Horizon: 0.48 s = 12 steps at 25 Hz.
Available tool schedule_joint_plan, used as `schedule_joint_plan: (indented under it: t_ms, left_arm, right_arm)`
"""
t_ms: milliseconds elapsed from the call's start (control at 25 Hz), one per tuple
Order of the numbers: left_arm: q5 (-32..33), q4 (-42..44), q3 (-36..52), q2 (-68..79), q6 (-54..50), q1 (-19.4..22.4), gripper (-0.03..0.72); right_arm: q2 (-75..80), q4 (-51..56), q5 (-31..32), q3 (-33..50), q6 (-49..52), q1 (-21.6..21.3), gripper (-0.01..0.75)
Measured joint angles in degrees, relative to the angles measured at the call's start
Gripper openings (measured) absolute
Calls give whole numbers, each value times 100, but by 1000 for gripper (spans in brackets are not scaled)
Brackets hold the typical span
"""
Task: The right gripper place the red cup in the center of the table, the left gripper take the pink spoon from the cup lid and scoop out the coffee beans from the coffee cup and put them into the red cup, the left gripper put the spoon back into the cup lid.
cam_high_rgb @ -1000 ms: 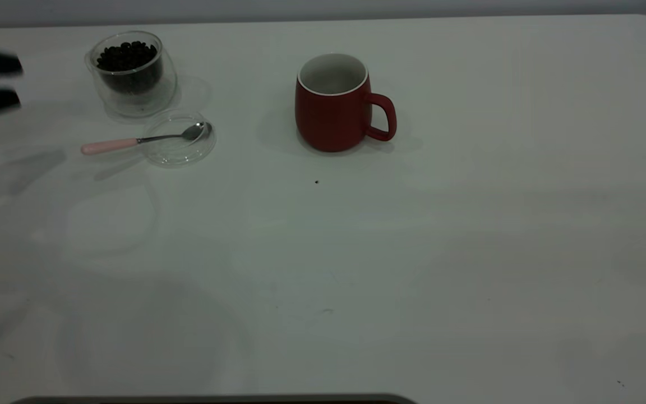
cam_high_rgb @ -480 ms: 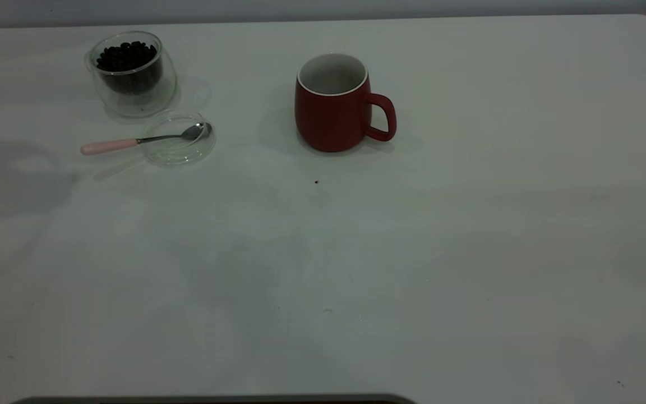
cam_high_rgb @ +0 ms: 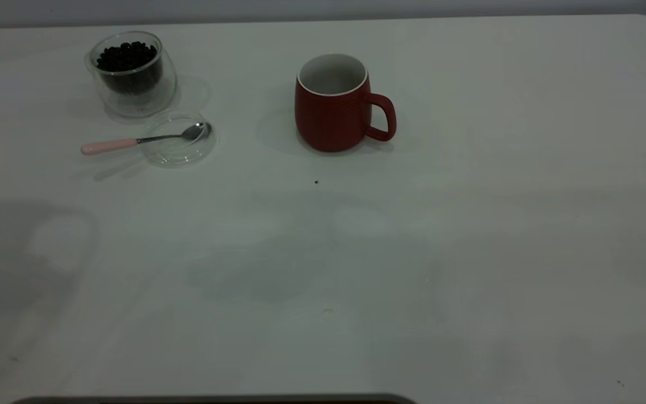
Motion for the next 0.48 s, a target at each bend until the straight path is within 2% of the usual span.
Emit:
schedule_joint_plan:
  t_ms: [240, 480]
  left_arm:
    - [0, -84, 978, -1117, -83, -479, 490]
    - [-19, -72, 2428, -2522, 177, -512, 490]
  right_arm:
    - [0, 0, 0, 0, 0, 0, 585]
    - [0, 0, 0, 0, 0, 0, 585]
